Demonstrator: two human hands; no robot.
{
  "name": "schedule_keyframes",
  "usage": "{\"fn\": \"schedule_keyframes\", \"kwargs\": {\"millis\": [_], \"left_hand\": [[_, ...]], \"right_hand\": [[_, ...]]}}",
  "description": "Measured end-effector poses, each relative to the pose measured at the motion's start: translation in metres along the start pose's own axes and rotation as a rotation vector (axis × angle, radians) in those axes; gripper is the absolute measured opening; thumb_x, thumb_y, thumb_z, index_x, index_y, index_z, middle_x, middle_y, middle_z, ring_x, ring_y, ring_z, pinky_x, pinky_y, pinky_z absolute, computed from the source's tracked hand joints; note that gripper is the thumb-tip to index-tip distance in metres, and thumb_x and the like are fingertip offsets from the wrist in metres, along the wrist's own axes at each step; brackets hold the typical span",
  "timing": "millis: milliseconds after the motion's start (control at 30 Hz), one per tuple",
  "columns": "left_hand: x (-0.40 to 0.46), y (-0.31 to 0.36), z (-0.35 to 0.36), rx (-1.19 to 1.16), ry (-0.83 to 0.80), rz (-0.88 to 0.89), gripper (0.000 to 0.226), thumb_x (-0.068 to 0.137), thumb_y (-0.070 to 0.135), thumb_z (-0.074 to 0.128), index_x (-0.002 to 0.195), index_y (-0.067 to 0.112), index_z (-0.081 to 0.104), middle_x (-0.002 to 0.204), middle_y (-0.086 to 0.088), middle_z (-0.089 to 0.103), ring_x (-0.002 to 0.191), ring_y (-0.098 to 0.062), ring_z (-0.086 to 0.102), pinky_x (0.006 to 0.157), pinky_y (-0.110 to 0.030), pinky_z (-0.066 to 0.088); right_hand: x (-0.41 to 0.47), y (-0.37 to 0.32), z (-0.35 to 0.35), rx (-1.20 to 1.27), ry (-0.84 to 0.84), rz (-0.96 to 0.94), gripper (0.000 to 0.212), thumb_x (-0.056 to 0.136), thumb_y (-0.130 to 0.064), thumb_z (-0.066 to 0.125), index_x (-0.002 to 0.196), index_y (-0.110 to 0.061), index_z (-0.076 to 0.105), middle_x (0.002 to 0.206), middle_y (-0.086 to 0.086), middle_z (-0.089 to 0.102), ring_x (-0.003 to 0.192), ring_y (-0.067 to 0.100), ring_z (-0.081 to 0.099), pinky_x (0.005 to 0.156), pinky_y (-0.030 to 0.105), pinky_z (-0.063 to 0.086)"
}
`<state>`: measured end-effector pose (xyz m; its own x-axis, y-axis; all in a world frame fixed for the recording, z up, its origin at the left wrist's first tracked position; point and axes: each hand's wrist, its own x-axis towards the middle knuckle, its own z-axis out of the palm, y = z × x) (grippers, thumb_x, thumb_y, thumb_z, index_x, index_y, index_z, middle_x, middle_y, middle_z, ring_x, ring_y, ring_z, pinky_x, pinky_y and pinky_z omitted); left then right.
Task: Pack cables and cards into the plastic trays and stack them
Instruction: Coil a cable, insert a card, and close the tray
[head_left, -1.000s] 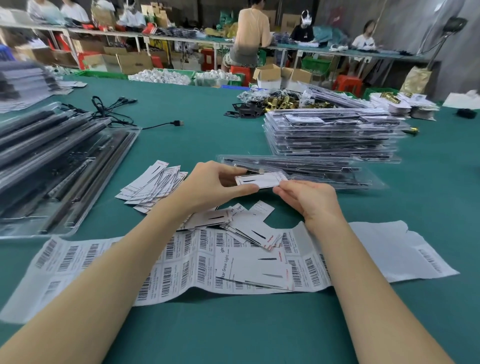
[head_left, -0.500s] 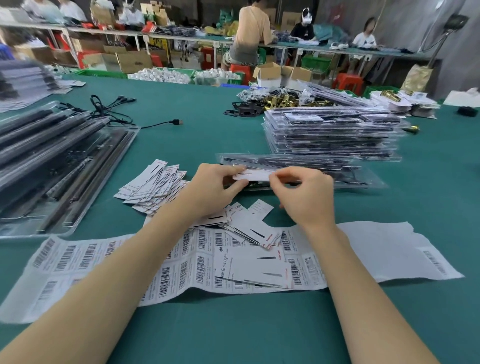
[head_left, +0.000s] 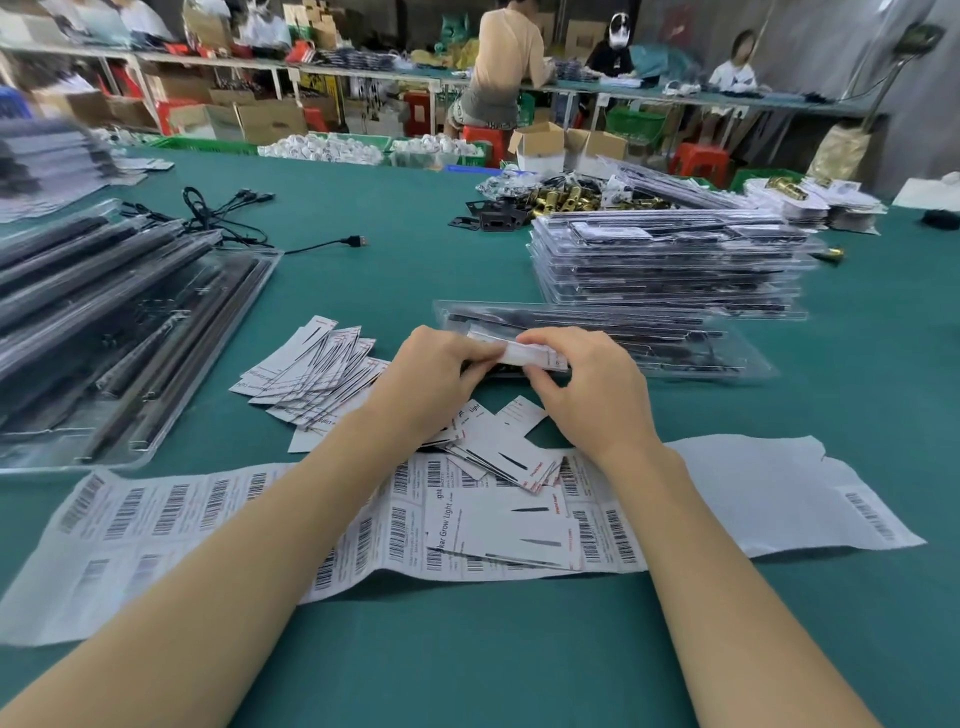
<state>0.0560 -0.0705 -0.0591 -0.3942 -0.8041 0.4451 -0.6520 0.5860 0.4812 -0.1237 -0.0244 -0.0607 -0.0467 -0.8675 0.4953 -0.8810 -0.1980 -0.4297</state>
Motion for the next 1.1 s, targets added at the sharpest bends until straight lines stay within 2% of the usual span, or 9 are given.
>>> {"fn": "schedule_keyframes", "kwargs": {"millis": [133,233,333,500,600,700,867,1000,1100], "left_hand": [[-0.002,0.002,-0.002,0.284,0.041,0.011,0.025,0.100,0.044,0.056,0.110,0.036,0.077,0.086,-0.003,0.076,0.074,-0.030,0.065,0.066,-0.041,0.055],[-0.002,0.004,-0.003,0.427,0.051,0.015,0.030,0.102,0.052,0.046,0.111,0.044,0.074,0.083,0.002,0.073,0.073,-0.027,0.063,0.058,-0.033,0.046],[0.001,0.000,-0.006,0.554,-0.073,0.085,0.038,0.106,0.050,0.032,0.125,0.046,0.064,0.099,0.006,0.074,0.085,-0.023,0.066,0.059,-0.031,0.044],[0.009,-0.004,-0.017,0.592,-0.282,0.080,0.040,0.108,0.043,0.027,0.144,0.055,0.041,0.125,0.006,0.068,0.099,-0.024,0.065,0.058,-0.030,0.033],[0.008,-0.008,-0.023,0.454,-0.267,0.074,0.036,0.107,0.040,0.038,0.135,0.055,0.053,0.111,0.003,0.073,0.074,-0.018,0.059,0.063,-0.032,0.046],[0.004,-0.014,-0.021,0.234,-0.124,0.075,0.024,0.099,0.033,0.061,0.119,0.040,0.073,0.091,0.006,0.078,0.050,-0.001,0.047,0.064,-0.023,0.042],[0.005,-0.014,-0.020,-0.008,0.004,-0.126,0.005,0.082,0.025,0.081,0.087,0.027,0.083,0.081,0.014,0.076,0.074,0.002,0.068,0.083,-0.016,0.053],[0.004,-0.018,-0.019,-0.040,0.006,-0.159,0.007,0.083,0.021,0.079,0.086,0.027,0.083,0.083,0.021,0.074,0.080,0.008,0.068,0.082,0.004,0.039],[-0.002,-0.020,-0.015,-0.117,0.080,-0.180,0.006,0.081,0.021,0.081,0.083,0.027,0.083,0.077,0.027,0.071,0.076,0.012,0.067,0.082,0.001,0.045]], "right_hand": [[0.002,0.001,0.001,0.042,0.021,0.033,0.024,0.094,-0.027,0.064,0.115,-0.036,0.070,0.114,-0.019,0.069,0.108,0.013,0.055,0.088,0.033,0.046],[0.002,0.003,0.003,0.087,0.046,0.080,0.022,0.092,-0.022,0.067,0.110,-0.031,0.072,0.100,-0.017,0.068,0.102,0.013,0.056,0.081,0.029,0.041],[0.004,0.005,0.005,0.081,0.054,0.101,0.019,0.092,-0.019,0.066,0.108,-0.027,0.073,0.103,-0.011,0.071,0.102,0.014,0.057,0.081,0.027,0.040],[0.005,0.009,0.009,0.079,-0.011,0.085,0.022,0.094,-0.018,0.061,0.112,-0.025,0.072,0.111,-0.010,0.070,0.107,0.013,0.055,0.085,0.022,0.036],[0.004,0.012,0.008,0.139,0.000,0.102,0.022,0.095,-0.014,0.061,0.110,-0.023,0.074,0.109,-0.007,0.072,0.107,0.017,0.059,0.091,0.024,0.041],[0.005,0.011,0.008,0.148,0.016,0.108,0.021,0.095,-0.014,0.062,0.109,-0.023,0.076,0.107,-0.006,0.072,0.107,0.019,0.060,0.094,0.030,0.045],[0.005,0.010,0.007,0.130,-0.017,0.117,0.026,0.095,-0.012,0.059,0.111,-0.024,0.075,0.110,-0.007,0.071,0.110,0.017,0.057,0.093,0.031,0.047],[0.004,0.010,0.006,0.139,-0.020,0.122,0.032,0.092,-0.006,0.056,0.110,-0.024,0.075,0.110,-0.007,0.071,0.108,0.016,0.055,0.087,0.024,0.041],[0.003,0.010,0.005,0.167,0.005,0.116,0.031,0.092,-0.006,0.057,0.110,-0.023,0.076,0.111,-0.008,0.072,0.108,0.016,0.056,0.090,0.026,0.043]]}}
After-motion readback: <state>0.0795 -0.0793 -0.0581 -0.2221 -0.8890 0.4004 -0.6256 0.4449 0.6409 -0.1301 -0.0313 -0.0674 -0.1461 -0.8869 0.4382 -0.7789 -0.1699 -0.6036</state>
